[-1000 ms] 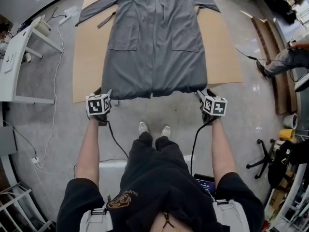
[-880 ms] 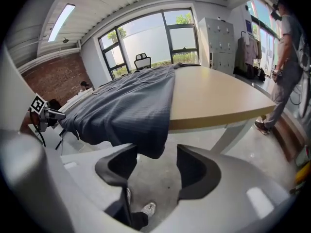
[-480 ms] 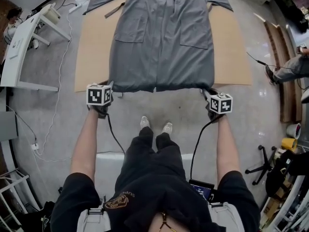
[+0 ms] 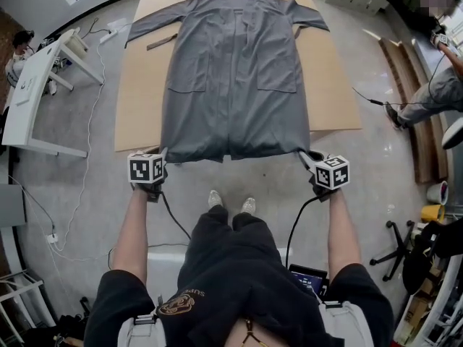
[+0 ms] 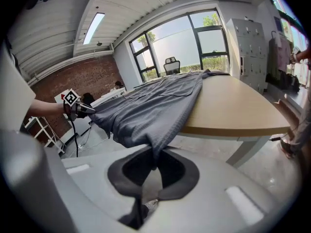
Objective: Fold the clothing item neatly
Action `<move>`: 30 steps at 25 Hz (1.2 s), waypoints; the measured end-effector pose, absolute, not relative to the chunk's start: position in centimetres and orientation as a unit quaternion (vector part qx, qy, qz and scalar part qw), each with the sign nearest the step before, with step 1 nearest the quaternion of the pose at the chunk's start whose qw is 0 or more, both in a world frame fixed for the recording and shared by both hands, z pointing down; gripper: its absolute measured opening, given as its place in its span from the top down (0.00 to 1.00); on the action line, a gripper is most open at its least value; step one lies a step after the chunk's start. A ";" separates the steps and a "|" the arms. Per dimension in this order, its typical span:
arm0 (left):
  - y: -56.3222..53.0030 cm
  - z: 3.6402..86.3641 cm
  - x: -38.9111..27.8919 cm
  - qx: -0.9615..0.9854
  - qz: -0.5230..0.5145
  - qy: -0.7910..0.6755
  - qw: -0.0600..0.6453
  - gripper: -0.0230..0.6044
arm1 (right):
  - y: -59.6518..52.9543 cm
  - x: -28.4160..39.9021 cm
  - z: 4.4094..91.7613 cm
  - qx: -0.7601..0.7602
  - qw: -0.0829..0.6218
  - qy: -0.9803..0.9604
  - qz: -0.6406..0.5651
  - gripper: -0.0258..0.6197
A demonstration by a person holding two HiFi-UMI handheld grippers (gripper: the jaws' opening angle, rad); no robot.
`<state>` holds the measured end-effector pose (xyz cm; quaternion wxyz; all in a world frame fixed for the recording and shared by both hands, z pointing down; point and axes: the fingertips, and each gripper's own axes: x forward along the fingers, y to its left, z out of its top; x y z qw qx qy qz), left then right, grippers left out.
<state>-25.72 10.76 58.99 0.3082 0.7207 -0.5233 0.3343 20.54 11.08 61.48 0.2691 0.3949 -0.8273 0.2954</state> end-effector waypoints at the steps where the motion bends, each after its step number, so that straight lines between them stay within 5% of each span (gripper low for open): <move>1: 11.3 58.8 -25.6 0.721 0.332 -0.522 0.311 0.90 | 11.5 20.5 61.1 0.392 0.268 -0.828 0.297 0.93; 12: 16.0 58.2 -25.0 0.726 0.298 -0.534 0.316 0.90 | 15.7 20.8 58.6 0.383 0.238 -0.847 0.282 0.93; 30: -0.7 44.6 -21.8 0.777 0.185 -0.561 0.217 0.90 | 0.3 20.4 46.1 0.393 0.168 -0.891 0.154 0.93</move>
